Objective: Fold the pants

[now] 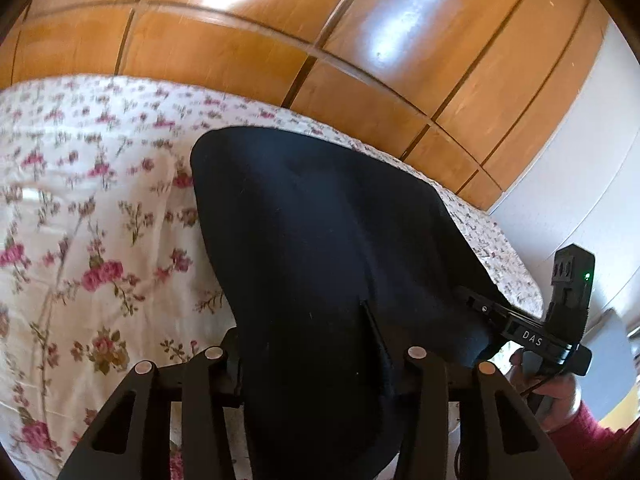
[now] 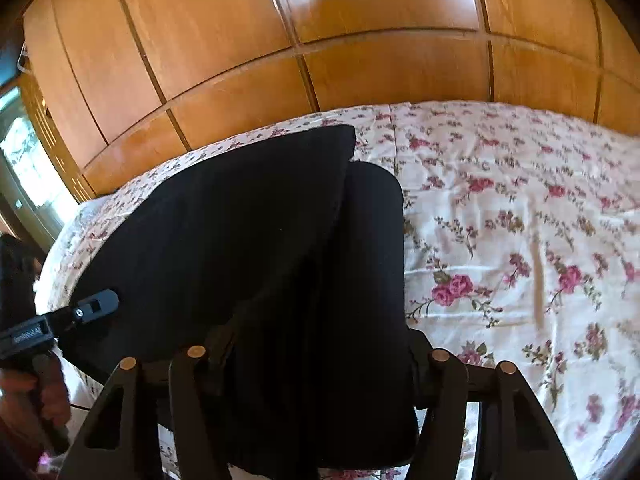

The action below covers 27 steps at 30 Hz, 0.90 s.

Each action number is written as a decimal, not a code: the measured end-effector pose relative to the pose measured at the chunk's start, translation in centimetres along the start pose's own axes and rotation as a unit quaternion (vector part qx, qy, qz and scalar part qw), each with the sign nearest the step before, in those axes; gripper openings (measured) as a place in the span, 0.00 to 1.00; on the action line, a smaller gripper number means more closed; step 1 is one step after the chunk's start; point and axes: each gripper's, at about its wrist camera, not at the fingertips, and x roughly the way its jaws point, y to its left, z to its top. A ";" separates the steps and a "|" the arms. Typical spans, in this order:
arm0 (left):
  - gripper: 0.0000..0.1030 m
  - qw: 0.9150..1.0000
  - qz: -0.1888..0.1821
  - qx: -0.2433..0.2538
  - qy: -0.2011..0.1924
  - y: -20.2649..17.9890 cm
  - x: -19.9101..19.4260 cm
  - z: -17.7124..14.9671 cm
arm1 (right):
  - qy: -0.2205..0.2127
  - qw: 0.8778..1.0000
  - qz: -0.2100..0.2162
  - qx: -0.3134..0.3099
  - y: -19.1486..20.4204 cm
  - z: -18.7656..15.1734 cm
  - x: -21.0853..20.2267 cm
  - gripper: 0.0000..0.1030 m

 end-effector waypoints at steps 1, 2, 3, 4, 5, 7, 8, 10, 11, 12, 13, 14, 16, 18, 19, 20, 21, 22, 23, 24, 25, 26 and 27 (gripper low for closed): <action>0.45 1.000 0.003 0.008 -0.006 -0.4 -0.2 0.1 | -0.002 1.000 -0.005 -0.008 0.2 0.1 -0.1 0.59; 0.45 1.000 0.004 0.016 -0.014 -0.7 -0.5 0.3 | -0.007 1.000 -0.010 -0.015 0.5 0.1 -0.2 0.58; 0.45 0.999 0.004 0.025 -0.022 -1.1 -0.8 0.4 | -0.011 1.000 -0.013 -0.020 0.6 0.3 -0.3 0.57; 0.45 0.999 0.005 0.031 -0.028 -1.3 -1.0 0.5 | -0.015 0.999 -0.015 -0.024 0.8 0.3 -0.4 0.57; 0.45 0.999 0.007 0.040 -0.035 -1.7 -1.2 0.8 | -0.019 0.999 -0.017 -0.027 0.9 0.4 -0.5 0.57; 0.44 0.998 0.012 0.051 -0.042 -2.2 -1.3 1.1 | -0.028 0.999 -0.017 -0.026 1.0 0.4 -0.8 0.56; 0.44 0.997 0.015 0.058 -0.046 -2.4 -1.3 1.3 | -0.033 0.999 -0.015 -0.023 0.9 0.6 -0.8 0.56; 0.44 0.996 0.020 0.072 -0.055 -2.6 -1.2 1.9 | -0.043 0.999 -0.011 -0.017 0.7 0.9 -0.8 0.56; 0.45 0.995 0.021 0.076 -0.058 -2.6 -0.9 2.3 | -0.049 0.999 -0.009 -0.016 0.6 1.2 -0.7 0.56; 0.45 0.995 0.022 0.079 -0.060 -2.5 -0.7 2.8 | -0.055 0.998 -0.009 -0.015 0.5 1.6 -0.5 0.56; 0.45 0.995 0.024 0.080 -0.060 -2.4 -0.5 3.3 | -0.059 0.998 -0.009 -0.014 0.6 1.9 -0.3 0.56; 0.45 0.995 0.026 0.080 -0.061 -2.3 0.0 4.0 | -0.062 0.998 -0.010 -0.014 0.5 2.4 0.0 0.56; 0.45 0.994 0.031 0.082 -0.062 -2.0 0.8 5.2 | -0.066 0.998 -0.010 -0.014 0.7 3.4 0.6 0.56; 0.45 0.993 0.038 0.088 -0.063 -1.8 1.9 6.5 | -0.071 0.997 -0.010 -0.015 0.5 4.8 1.4 0.56; 0.45 0.993 0.043 0.092 -0.064 -1.6 2.6 7.4 | -0.075 0.997 -0.009 -0.016 0.5 5.6 1.8 0.56; 0.45 0.993 0.045 0.092 -0.065 -1.5 3.1 7.9 | -0.078 0.997 -0.008 -0.017 0.4 6.2 2.2 0.56; 0.45 0.993 0.047 0.091 -0.066 -1.5 3.7 8.8 | -0.080 0.997 -0.006 -0.017 0.2 7.0 2.7 0.56; 0.45 0.992 0.049 0.090 -0.067 -1.5 4.2 9.5 | -0.081 0.997 -0.006 -0.014 0.1 7.8 3.1 0.56; 0.45 0.992 0.050 0.089 -0.068 -1.5 4.9 10.5 | -0.083 0.996 -0.005 -0.011 -0.1 8.7 3.7 0.56; 0.45 0.992 0.052 0.088 -0.069 -1.5 5.5 11.3 | -0.085 0.996 -0.004 -0.009 -0.3 9.6 4.3 0.56; 0.45 0.992 0.054 0.088 -0.070 -1.5 6.0 12.1 | -0.086 0.996 -0.005 -0.010 -0.4 10.4 4.8 0.56; 0.45 0.992 0.056 0.087 -0.071 -1.4 6.7 12.9 | -0.089 0.996 -0.007 -0.013 -0.5 11.3 5.4 0.56; 0.45 0.992 0.056 0.087 -0.073 -1.4 7.4 13.8 | -0.093 0.995 -0.010 -0.018 -0.6 12.2 6.0 0.56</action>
